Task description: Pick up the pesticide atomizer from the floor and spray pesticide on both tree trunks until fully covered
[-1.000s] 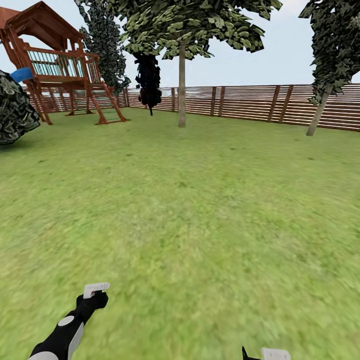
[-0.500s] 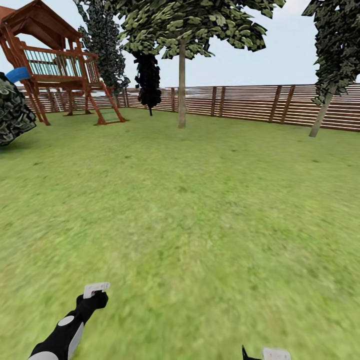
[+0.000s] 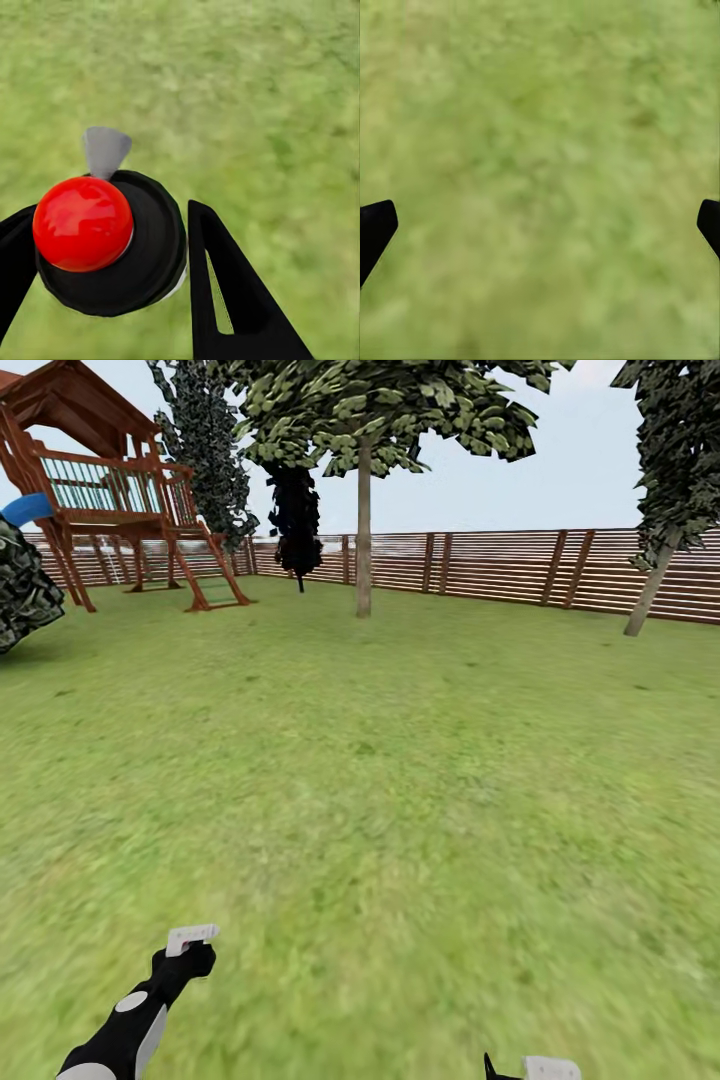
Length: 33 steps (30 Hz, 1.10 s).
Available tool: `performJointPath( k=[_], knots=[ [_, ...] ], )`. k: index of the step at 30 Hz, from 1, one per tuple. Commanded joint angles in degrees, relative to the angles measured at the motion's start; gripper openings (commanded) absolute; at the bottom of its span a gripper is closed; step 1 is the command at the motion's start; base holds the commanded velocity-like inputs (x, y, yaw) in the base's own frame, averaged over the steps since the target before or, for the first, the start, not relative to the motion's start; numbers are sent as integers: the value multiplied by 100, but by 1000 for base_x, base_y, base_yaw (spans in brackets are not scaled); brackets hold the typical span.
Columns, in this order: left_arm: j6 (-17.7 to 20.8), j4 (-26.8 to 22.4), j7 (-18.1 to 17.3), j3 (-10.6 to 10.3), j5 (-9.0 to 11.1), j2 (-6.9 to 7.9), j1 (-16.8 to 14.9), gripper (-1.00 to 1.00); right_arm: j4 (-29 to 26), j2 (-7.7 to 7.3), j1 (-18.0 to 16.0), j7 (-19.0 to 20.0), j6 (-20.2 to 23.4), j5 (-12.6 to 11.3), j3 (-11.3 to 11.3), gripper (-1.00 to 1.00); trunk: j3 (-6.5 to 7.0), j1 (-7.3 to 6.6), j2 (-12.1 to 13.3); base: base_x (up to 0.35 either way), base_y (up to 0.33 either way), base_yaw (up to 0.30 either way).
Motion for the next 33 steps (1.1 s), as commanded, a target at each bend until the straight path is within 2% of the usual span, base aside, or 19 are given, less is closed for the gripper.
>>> performJointPath(
  k=[1, 33],
  knots=[
    [0, -1, 0, -1, 2, 0, 0, -100, 1, 0, 0, 0, 0, 0, 0, 100, 0, 0, 0, 339, 0, 0],
    [5, -133, -8, 1, -7, 0, 17, -100, -1, 0, 0, 0, 0, 0, 0, 100, 0, 0, 0, 338, 0, 0]
  ],
)
